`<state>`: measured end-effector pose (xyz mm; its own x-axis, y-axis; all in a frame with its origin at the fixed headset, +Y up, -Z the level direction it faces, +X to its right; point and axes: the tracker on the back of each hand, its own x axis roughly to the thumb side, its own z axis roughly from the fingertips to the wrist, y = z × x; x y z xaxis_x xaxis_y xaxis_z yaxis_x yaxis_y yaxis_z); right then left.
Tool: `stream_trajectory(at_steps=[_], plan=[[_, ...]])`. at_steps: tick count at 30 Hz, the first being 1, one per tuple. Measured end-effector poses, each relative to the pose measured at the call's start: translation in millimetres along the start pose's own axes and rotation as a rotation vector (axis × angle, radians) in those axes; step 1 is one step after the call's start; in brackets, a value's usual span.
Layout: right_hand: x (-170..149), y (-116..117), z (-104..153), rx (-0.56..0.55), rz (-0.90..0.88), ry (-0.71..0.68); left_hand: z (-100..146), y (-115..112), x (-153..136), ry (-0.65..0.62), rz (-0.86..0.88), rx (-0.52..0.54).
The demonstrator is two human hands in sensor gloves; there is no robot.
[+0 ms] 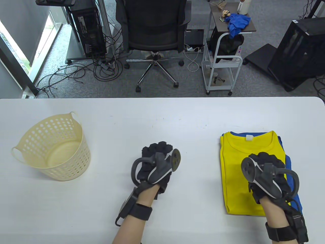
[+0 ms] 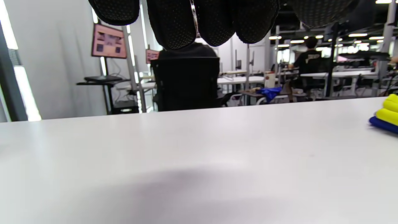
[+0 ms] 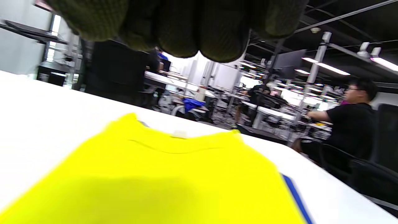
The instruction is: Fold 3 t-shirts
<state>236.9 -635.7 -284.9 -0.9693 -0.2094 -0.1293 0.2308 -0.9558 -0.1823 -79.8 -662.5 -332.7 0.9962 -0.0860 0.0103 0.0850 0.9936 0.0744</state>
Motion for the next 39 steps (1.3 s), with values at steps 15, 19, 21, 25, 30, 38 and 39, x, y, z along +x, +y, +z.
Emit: stream_trajectory(at_steps=[15, 19, 21, 25, 30, 38, 39], plan=[[58.0, 58.5, 20.0, 0.091, -0.09, -0.18, 45.5, -63.1, -156.1, 0.162, -0.023, -0.227], [50.7, 78.8, 17.9, 0.216, -0.129, -0.192, 41.4, -85.0, -164.5, 0.16, 0.008, -0.305], [49.3, 83.4, 18.6, 0.229, -0.147, -0.199, 42.1, -88.2, -163.1, 0.147, 0.007, -0.36], [52.3, 88.9, 18.6, 0.255, -0.156, -0.205, 43.4, -88.7, -160.6, 0.127, 0.022, -0.359], [53.9, 88.5, 19.6, 0.256, -0.161, -0.217, 46.0, -89.5, -166.8, 0.139, 0.045, -0.366], [50.7, 85.6, 21.7, 0.245, -0.218, -0.227, 42.0, -92.6, -172.8, 0.154, 0.059, -0.407], [50.1, 86.3, 21.5, 0.25, -0.222, -0.225, 41.8, -93.2, -172.0, 0.151, 0.054, -0.41]])
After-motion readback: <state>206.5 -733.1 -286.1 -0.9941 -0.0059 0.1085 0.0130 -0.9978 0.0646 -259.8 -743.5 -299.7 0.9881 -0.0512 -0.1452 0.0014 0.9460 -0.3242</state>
